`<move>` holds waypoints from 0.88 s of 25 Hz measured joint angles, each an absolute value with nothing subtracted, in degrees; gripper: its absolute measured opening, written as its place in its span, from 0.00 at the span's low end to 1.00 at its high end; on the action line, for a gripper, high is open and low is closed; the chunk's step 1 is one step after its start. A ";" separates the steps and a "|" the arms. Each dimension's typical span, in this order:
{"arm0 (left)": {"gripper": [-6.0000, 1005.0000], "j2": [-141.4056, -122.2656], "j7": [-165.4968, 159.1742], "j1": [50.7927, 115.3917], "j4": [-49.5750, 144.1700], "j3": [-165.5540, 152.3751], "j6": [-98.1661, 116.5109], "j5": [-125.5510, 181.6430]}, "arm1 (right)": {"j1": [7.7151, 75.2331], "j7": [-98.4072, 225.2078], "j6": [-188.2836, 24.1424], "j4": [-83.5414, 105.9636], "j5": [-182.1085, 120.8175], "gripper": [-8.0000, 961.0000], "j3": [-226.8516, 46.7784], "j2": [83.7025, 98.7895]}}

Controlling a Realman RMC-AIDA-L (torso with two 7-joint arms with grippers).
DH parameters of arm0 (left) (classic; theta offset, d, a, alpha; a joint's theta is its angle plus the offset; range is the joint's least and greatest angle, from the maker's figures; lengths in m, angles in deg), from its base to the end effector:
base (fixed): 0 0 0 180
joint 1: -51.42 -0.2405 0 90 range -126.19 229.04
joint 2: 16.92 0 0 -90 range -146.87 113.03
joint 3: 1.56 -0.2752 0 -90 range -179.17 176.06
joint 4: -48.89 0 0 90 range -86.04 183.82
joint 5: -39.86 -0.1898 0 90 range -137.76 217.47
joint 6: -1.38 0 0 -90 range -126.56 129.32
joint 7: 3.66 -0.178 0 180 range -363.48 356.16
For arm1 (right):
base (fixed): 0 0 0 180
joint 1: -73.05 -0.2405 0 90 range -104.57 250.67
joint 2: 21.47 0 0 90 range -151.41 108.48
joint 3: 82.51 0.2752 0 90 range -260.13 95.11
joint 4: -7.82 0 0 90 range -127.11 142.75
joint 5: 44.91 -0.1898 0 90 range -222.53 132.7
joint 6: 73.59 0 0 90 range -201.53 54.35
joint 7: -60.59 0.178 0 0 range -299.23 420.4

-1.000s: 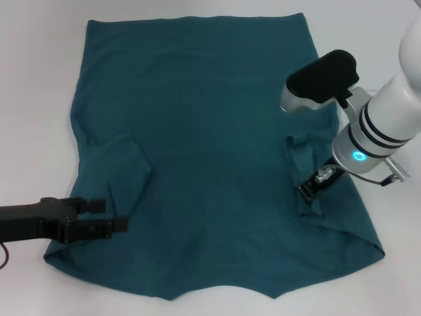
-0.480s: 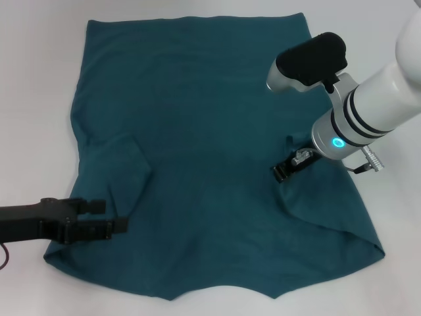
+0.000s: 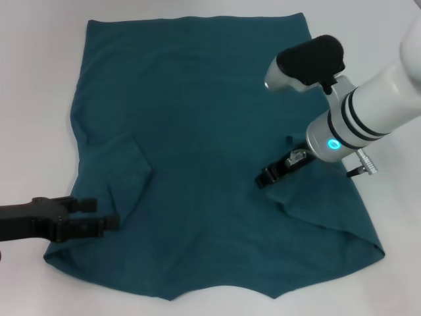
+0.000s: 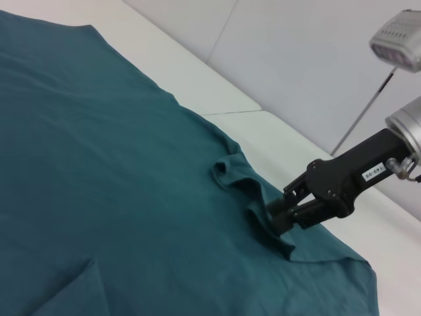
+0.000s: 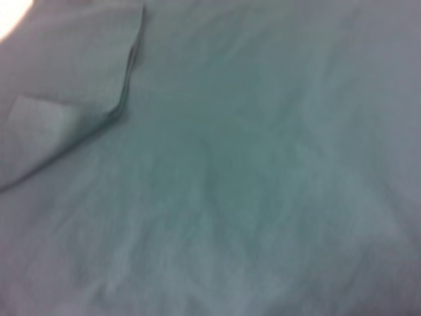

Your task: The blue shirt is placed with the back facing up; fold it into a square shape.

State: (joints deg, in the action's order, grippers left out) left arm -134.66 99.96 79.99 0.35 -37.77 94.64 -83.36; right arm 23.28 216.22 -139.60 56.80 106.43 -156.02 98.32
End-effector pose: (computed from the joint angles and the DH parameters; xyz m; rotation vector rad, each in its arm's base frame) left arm -0.2732 0.3325 -0.0045 -2.6352 -1.0777 -0.5547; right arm 0.2034 0.4293 -0.0745 -2.3687 1.1250 -0.3050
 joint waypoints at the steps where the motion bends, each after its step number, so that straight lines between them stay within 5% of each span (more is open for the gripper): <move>1: 0.87 -134.56 100.16 79.91 0.26 -37.67 94.65 -83.36 | 23.31 215.96 -139.52 56.80 106.37 0.13 -155.54 98.29; 3: 0.87 -134.47 100.57 79.67 -0.16 -37.32 94.76 -83.36 | 23.32 215.31 -139.46 56.83 106.32 0.38 -154.60 98.25; 14: 0.87 -134.19 116.42 75.50 -12.50 -36.08 96.23 -84.74 | 23.79 214.48 -142.50 62.35 107.20 0.88 -152.21 97.67; 22: 0.87 -135.40 131.31 75.42 -14.25 -36.62 94.23 -94.10 | 23.88 214.48 -143.64 64.25 108.40 0.91 -152.01 97.19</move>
State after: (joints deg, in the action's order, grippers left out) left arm -135.40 131.31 75.42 -14.25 -36.62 94.23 -94.10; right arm 23.88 214.48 -143.64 64.25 108.40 -152.01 97.19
